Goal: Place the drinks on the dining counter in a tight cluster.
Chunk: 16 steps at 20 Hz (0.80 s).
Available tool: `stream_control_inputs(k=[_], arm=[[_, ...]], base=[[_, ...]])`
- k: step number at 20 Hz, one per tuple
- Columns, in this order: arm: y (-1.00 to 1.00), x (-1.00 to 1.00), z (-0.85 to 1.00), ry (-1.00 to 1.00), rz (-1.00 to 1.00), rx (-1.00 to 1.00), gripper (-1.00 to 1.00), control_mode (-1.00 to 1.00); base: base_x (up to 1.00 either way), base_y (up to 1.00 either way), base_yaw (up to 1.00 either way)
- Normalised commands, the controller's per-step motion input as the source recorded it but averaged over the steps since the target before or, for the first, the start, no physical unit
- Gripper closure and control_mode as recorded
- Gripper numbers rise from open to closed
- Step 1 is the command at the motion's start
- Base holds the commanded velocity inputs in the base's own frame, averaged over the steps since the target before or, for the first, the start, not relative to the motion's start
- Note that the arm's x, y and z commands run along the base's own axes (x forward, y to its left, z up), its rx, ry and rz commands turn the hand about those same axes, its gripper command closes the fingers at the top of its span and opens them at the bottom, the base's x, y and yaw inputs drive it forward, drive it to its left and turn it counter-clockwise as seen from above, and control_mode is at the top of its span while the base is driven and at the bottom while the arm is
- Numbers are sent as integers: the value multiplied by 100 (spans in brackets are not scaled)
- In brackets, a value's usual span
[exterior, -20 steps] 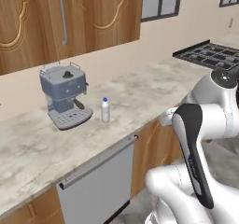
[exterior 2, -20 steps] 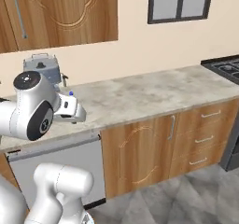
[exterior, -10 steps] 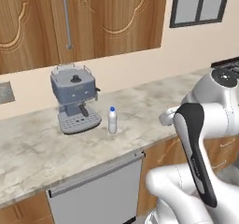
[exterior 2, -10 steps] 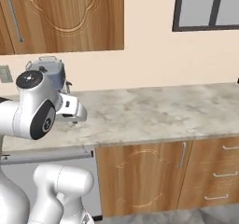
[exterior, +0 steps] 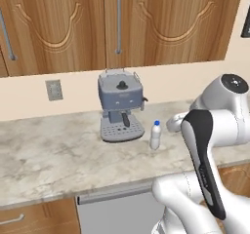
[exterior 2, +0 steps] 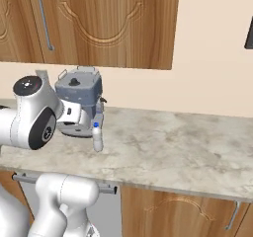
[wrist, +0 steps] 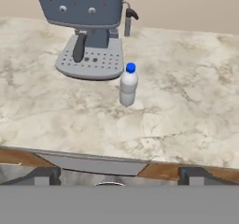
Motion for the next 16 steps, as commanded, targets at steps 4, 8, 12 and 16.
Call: stream_control_inputs(k=[4, 8, 12, 16], arm=[[0, 0, 0, 0, 0, 0, -100, 100], [0, 0, 0, 0, 0, 0, -100, 100], [0, 0, 0, 0, 0, 0, -100, 100], [0, 0, 0, 0, 0, 0, -100, 100]], base=[[77, -40, 16], [5, 0, 0], [0, 0, 0], [0, 0, 0]])
